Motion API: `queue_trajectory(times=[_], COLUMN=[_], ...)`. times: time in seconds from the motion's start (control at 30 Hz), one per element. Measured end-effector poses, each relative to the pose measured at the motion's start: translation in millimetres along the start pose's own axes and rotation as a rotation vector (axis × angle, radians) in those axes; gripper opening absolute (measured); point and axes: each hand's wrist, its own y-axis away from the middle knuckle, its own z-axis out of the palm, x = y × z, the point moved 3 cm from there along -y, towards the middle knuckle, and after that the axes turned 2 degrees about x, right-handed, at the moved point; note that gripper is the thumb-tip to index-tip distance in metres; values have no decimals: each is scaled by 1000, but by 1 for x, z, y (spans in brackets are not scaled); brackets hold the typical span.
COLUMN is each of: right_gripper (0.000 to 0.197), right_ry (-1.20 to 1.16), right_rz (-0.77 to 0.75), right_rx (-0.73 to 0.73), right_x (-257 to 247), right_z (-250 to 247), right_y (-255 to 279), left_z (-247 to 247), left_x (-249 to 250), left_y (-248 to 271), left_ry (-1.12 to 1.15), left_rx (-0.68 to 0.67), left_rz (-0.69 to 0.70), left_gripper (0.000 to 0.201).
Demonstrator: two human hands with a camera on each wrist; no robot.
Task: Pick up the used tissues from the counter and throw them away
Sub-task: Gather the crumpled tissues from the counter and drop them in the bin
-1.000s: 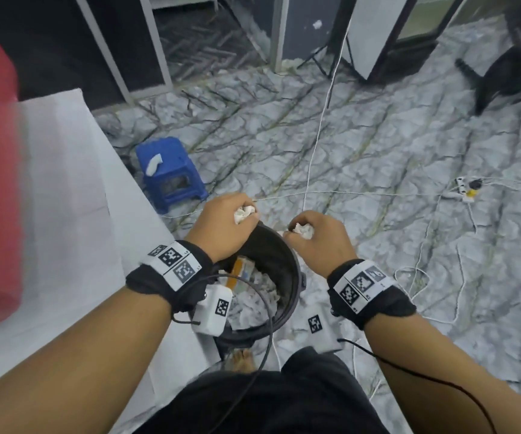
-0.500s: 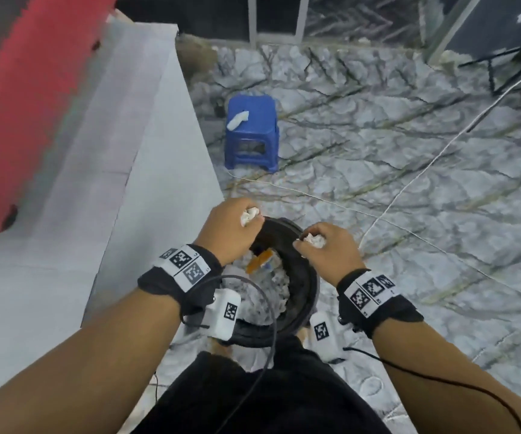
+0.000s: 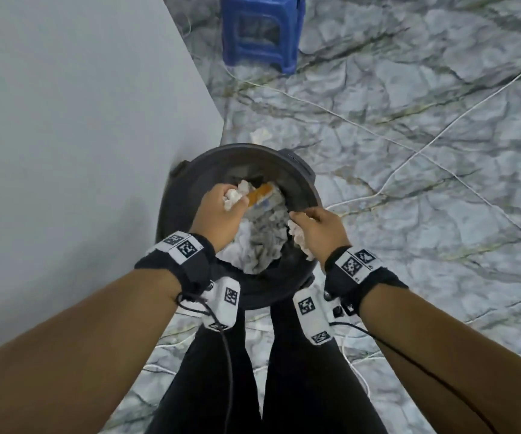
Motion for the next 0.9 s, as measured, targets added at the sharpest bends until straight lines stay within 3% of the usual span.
queue_trajectory(times=[0.17,0.27,0.3,0.4,0.5,0.67,0.8,0.9], right_gripper=[33,87,88,64,58,63,47,27], right_ry=[-371,-587,-672,-758,-750,-721,-645,-471], right_rz=[309,387,419,464,433,346,267,163], right_rx=[41,-58,-94,-120,-39,-9,-7,-38], right_x=[20,37,36,31,36,36,26,7], right_z=[39,67,75,79,77,79,64,41], right_y=[-55,-93,-98,-102,-108,-97,-78,-50], left_z=[36,51,54,56,53,34,18,-2], left_x=[-47,-72,-80,-99,-104,-92,-65,-29], left_y=[-55,-79,-85,-98,-99,-79,-60,-37], left_ry=[145,290,355,419,385,331,315,238], left_rx=[-32,-96,-111,-127,-135,-139,-116,-71], left_rz=[-163,-253,-268,-265,-231,-186,-163,-93], left_gripper=[45,78,83,88,82,30,42,37])
